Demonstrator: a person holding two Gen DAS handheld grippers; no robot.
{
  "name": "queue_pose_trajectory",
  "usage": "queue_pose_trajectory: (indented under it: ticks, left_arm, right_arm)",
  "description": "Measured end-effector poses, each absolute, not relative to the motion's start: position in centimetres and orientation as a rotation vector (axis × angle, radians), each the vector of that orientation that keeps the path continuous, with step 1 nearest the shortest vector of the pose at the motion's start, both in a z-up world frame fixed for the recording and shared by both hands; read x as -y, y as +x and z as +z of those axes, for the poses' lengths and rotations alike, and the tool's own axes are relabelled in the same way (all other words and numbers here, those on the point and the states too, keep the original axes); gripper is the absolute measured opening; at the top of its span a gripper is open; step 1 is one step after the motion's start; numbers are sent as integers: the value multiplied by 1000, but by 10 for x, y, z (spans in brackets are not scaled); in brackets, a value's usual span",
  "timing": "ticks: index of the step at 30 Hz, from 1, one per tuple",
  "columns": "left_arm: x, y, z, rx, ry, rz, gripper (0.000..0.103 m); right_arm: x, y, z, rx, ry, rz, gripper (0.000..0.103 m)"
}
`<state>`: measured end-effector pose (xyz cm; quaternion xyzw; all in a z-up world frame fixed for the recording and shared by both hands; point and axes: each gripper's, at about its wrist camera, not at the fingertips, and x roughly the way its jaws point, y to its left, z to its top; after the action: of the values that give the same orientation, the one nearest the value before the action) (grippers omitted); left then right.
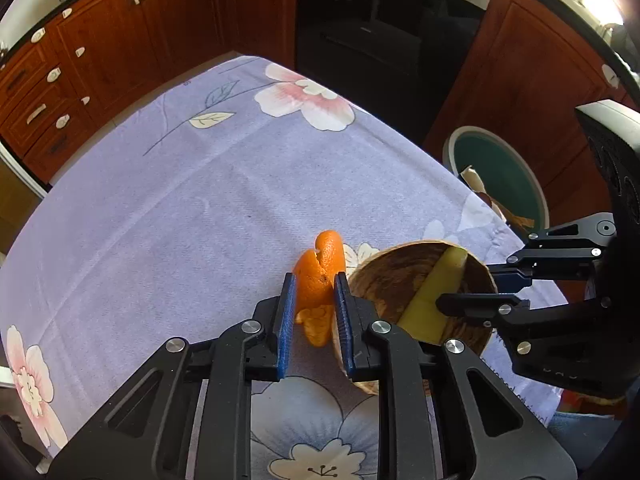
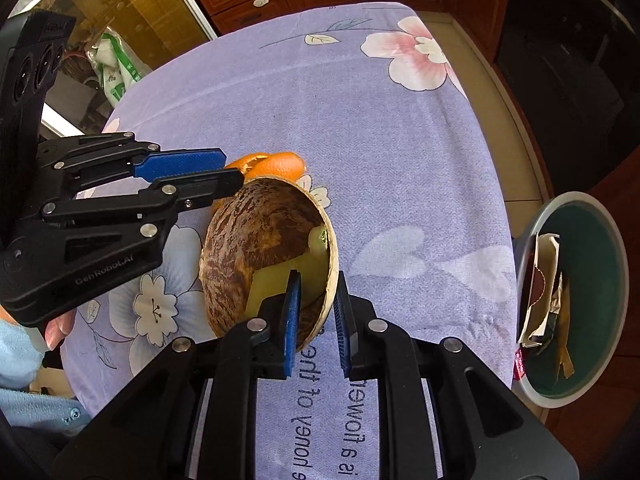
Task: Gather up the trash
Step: 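Grasp the orange peel with the left tool while the right tool holds the bowl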
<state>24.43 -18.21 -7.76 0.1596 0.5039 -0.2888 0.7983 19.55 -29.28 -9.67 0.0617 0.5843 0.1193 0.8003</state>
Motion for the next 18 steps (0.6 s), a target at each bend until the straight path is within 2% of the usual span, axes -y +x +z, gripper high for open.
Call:
queue_pose_trajectory:
  ticks: [10, 13, 18]
  left_arm:
    - [180, 249, -91, -1144, 354, -622, 21]
    - [190, 246, -101, -1164, 393, -642, 32]
    - [194, 248, -108, -1160, 398, -653, 40]
  right_arm:
    - [316, 191, -103, -1253, 224, 203, 17]
    - [318, 192, -103, -1248, 238, 195, 17]
    - [329, 194, -105, -1241, 272, 167, 20]
